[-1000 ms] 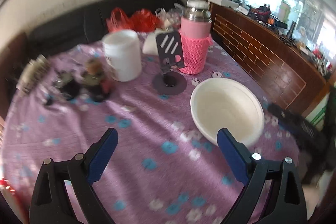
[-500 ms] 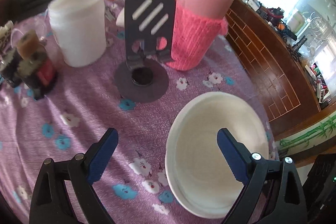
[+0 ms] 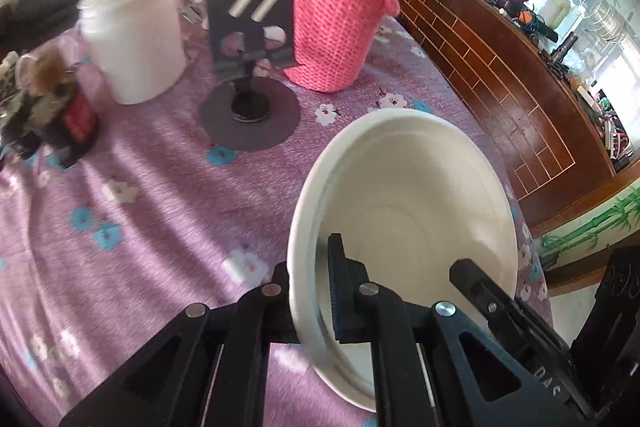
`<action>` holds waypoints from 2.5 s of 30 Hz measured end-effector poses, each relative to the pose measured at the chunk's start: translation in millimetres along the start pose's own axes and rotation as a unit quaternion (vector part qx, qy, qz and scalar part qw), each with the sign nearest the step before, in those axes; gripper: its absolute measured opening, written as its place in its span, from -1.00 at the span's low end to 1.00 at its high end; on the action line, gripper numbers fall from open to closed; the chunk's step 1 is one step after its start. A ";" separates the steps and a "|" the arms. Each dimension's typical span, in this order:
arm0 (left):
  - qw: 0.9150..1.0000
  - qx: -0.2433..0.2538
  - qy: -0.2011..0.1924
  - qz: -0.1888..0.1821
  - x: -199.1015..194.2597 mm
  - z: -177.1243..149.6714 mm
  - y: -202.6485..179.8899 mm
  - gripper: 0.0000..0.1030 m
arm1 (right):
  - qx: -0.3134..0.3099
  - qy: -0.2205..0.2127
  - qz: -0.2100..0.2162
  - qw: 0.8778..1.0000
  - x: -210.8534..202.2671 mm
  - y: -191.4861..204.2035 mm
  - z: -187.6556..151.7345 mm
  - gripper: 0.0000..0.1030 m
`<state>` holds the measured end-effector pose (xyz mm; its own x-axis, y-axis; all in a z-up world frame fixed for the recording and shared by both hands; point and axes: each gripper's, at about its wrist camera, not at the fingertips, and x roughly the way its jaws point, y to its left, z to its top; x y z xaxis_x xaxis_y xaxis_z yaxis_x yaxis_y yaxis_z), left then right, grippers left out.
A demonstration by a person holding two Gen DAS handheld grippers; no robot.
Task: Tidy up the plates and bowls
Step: 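Close both grippers on the rim of the last white bowl, then carry the white bowl back over the stack on the red plates, then lower the white bowl onto the stack and open both grippers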
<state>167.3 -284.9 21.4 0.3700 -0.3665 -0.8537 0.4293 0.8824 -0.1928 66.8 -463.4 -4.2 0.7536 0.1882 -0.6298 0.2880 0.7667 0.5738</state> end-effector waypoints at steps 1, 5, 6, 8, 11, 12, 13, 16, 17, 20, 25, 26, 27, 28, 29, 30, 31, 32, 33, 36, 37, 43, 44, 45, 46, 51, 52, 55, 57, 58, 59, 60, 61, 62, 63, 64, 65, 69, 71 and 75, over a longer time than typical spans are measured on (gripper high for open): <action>1.000 -0.003 -0.004 0.001 -6.1 -4.0 3.4 -0.85 | -0.004 -0.002 0.003 1.000 -2.2 3.8 -1.7 -0.59; 0.999 -0.017 -0.031 0.011 -41.6 -28.0 23.3 -0.84 | -0.038 -0.004 0.023 0.999 -12.5 27.3 -13.1 -0.59; 0.999 -0.025 -0.039 0.010 -53.3 -34.9 31.3 -0.83 | -0.046 -0.003 0.033 0.998 -15.6 34.5 -16.6 -0.59; 0.998 -0.044 -0.052 0.006 -74.8 -46.7 46.5 -0.82 | -0.066 -0.008 0.048 0.997 -23.9 53.7 -23.7 -0.59; 0.994 -0.070 -0.081 0.017 -116.5 -70.5 73.6 -0.81 | -0.103 -0.012 0.063 0.993 -35.4 91.9 -40.8 -0.59; 0.992 -0.077 -0.095 0.024 -132.8 -79.1 83.9 -0.81 | -0.116 -0.010 0.071 0.991 -39.2 106.4 -49.4 -0.59; 0.990 -0.086 -0.109 0.034 -150.7 -88.8 95.8 -0.81 | -0.125 -0.007 0.080 0.989 -41.9 120.3 -57.8 -0.59; 0.981 -0.116 -0.144 0.050 -196.3 -114.7 128.3 -0.81 | -0.160 0.008 0.109 0.981 -48.7 167.5 -84.1 -0.58; 0.977 -0.128 -0.158 0.059 -214.1 -126.7 141.4 -0.81 | -0.174 0.013 0.120 0.977 -51.1 185.0 -93.7 -0.58; 0.965 -0.159 -0.191 0.087 -258.9 -163.2 175.3 -0.81 | -0.209 0.034 0.154 0.965 -54.5 237.5 -123.2 -0.58; 0.938 -0.213 -0.237 0.138 -322.6 -217.9 240.5 -0.75 | -0.268 0.068 0.196 0.941 -52.7 324.6 -184.1 -0.57; 0.933 -0.223 -0.243 0.143 -331.4 -225.8 252.8 -0.68 | -0.278 0.077 0.202 0.936 -50.2 340.8 -196.8 -0.57; 0.928 -0.235 -0.246 0.149 -338.5 -234.4 266.3 -0.65 | -0.289 0.086 0.206 0.931 -47.2 357.2 -210.8 -0.57; 0.924 -0.245 -0.248 0.155 -343.9 -242.6 279.0 -0.65 | -0.297 0.092 0.208 0.927 -44.6 369.8 -222.7 -0.57; 0.921 -0.256 -0.249 0.158 -348.3 -249.8 291.7 -0.65 | -0.308 0.099 0.207 0.924 -40.7 383.8 -236.2 -0.56; 0.918 -0.265 -0.249 0.159 -352.1 -255.6 302.7 -0.64 | -0.314 0.104 0.205 0.921 -37.9 394.9 -250.0 -0.55; 0.915 -0.273 -0.250 0.159 -355.1 -261.4 314.0 -0.64 | -0.320 0.110 0.204 0.919 -33.7 404.4 -259.1 -0.55; 0.914 -0.281 -0.249 0.157 -357.1 -265.9 324.7 -0.64 | -0.324 0.116 0.203 0.917 -30.6 412.8 -268.8 -0.55; 0.913 -0.285 -0.249 0.156 -359.1 -269.3 334.2 -0.64 | -0.328 0.122 0.200 0.915 -26.0 421.0 -276.8 -0.55; 0.910 -0.297 -0.242 0.155 -357.0 -275.2 360.4 -0.64 | -0.343 0.132 0.184 0.911 -13.6 442.2 -293.0 -0.55; 0.910 -0.301 -0.241 0.153 -357.1 -278.9 368.9 -0.64 | -0.348 0.133 0.177 0.911 -7.7 447.5 -295.8 -0.55; 0.910 -0.319 -0.218 0.151 -337.0 -288.5 399.0 -0.64 | -0.364 0.154 0.145 0.907 13.9 467.3 -319.1 -0.55; 0.910 -0.321 -0.216 0.150 -334.5 -290.7 402.6 -0.64 | -0.366 0.156 0.142 0.906 15.9 468.2 -322.1 -0.55; 0.909 -0.324 -0.214 0.149 -333.0 -292.4 405.9 -0.64 | -0.368 0.159 0.140 0.905 18.9 469.4 -324.9 -0.55; 0.909 -0.327 -0.213 0.148 -332.6 -294.4 409.1 -0.64 | -0.370 0.162 0.138 0.904 22.0 470.8 -326.8 -0.54; 0.903 -0.334 -0.224 0.149 -335.3 -303.1 415.0 -0.10 | -0.387 0.144 0.133 0.901 22.7 477.5 -337.8 -0.46; 0.901 -0.333 -0.229 0.154 -337.1 -304.7 414.6 -0.01 | -0.393 0.137 0.131 0.900 21.4 478.8 -339.9 -0.40; 0.898 -0.329 -0.243 0.165 -342.4 -307.1 411.2 0.21 | -0.404 0.119 0.127 0.898 18.2 481.5 -343.1 0.16; 0.897 -0.323 -0.249 0.172 -346.7 -309.0 407.1 0.30 | -0.410 0.097 0.124 0.898 12.6 481.7 -343.3 0.18; 0.896 -0.321 -0.253 0.176 -349.3 -310.5 404.8 0.32 | -0.412 0.090 0.124 0.898 9.0 482.4 -343.2 0.18; 0.895 -0.318 -0.256 0.178 -352.0 -311.6 402.2 0.33 | -0.412 0.082 0.125 0.899 5.2 482.2 -342.2 0.19; 0.894 -0.315 -0.262 0.182 -355.4 -313.3 398.5 0.34 | -0.411 0.075 0.127 0.900 0.9 481.6 -340.9 0.20; 0.893 -0.310 -0.267 0.187 -359.2 -314.5 394.1 0.36 | -0.409 0.069 0.128 0.901 -2.7 480.7 -338.5 0.23; 0.892 -0.305 -0.273 0.193 -362.9 -315.4 389.6 0.41 | -0.407 0.063 0.130 0.902 -7.2 479.5 -336.5 0.32; 0.890 -0.300 -0.279 0.200 -366.6 -317.1 384.8 0.48 | -0.406 0.057 0.133 0.902 -11.9 478.2 -335.1 0.42; 0.887 -0.295 -0.287 0.209 -370.2 -318.8 379.4 0.51 | -0.407 0.052 0.134 0.902 -15.4 477.0 -334.5 0.45; 0.884 -0.289 -0.294 0.218 -373.8 -320.7 373.9 0.55 | -0.408 0.047 0.133 0.902 -19.0 475.6 -334.5 0.47; 0.872 -0.268 -0.315 0.261 -385.5 -326.1 350.6 0.65 | -0.414 0.041 0.127 0.900 -26.6 467.0 -336.4 0.48; 0.864 -0.256 -0.326 0.286 -390.1 -329.6 337.9 0.73 | -0.410 0.041 0.128 0.902 -30.5 460.7 -336.4 0.48; 0.846 -0.232 -0.348 0.332 -398.3 -333.9 312.6 0.87 | -0.393 0.041 0.132 0.909 -41.6 446.1 -335.2 0.49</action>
<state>-121.0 235.4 139.7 0.8669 0.3130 -0.3880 -0.3731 0.9235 -0.0887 -34.1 76.6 102.4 0.6795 0.4504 -0.5791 -0.4328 0.8835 0.1792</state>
